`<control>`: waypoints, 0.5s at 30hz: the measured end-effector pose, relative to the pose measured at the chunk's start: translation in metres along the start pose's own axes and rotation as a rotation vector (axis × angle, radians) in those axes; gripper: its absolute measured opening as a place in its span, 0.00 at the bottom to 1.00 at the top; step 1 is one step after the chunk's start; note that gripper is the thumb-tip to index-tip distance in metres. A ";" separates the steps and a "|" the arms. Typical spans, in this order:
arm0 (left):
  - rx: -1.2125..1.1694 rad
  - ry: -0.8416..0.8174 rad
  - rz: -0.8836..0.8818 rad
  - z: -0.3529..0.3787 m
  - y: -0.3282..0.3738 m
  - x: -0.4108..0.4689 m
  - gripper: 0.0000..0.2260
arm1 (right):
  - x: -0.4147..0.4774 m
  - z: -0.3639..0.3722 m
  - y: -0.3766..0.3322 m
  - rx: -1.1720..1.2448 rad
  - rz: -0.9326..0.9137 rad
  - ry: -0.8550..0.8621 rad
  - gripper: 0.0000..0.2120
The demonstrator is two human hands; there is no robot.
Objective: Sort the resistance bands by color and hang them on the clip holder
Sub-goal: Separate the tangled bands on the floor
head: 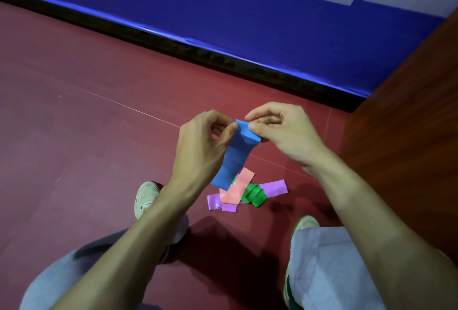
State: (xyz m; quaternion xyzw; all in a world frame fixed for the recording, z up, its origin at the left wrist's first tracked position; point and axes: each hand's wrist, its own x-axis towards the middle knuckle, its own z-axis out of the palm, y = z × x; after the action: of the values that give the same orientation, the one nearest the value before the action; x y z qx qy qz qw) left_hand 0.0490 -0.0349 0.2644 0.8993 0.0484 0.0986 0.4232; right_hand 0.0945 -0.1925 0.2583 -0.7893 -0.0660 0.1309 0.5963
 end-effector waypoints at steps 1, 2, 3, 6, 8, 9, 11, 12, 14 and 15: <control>0.018 0.008 0.004 -0.001 -0.001 0.000 0.05 | 0.000 0.001 -0.001 -0.009 -0.006 -0.001 0.09; 0.031 0.013 0.001 -0.001 -0.002 0.001 0.05 | 0.001 0.002 -0.001 -0.024 -0.014 -0.001 0.09; 0.042 0.017 -0.004 -0.002 -0.003 0.002 0.05 | 0.001 0.004 -0.001 -0.041 -0.026 0.000 0.10; 0.077 0.030 0.004 -0.004 -0.005 0.003 0.05 | 0.002 0.007 -0.001 -0.092 -0.070 0.006 0.10; 0.093 0.037 -0.002 -0.006 -0.005 0.004 0.04 | 0.003 0.008 0.000 -0.110 -0.093 0.010 0.10; 0.094 0.037 -0.015 -0.006 -0.004 0.004 0.04 | 0.004 0.009 0.000 -0.120 -0.103 0.009 0.10; 0.088 0.022 -0.041 -0.008 -0.004 0.004 0.03 | 0.004 0.012 0.000 -0.151 -0.119 0.002 0.09; 0.088 0.010 -0.039 -0.009 -0.004 0.005 0.03 | 0.004 0.013 0.001 -0.171 -0.124 -0.001 0.08; 0.092 -0.007 -0.024 -0.010 -0.005 0.006 0.03 | 0.004 0.016 0.001 -0.207 -0.138 -0.001 0.08; 0.088 -0.008 -0.024 -0.012 -0.006 0.006 0.03 | 0.004 0.017 0.001 -0.225 -0.151 0.004 0.07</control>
State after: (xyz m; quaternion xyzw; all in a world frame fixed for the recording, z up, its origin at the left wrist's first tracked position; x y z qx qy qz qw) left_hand 0.0521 -0.0217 0.2681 0.9168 0.0618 0.0874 0.3846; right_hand 0.0932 -0.1764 0.2527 -0.8443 -0.1385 0.0759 0.5121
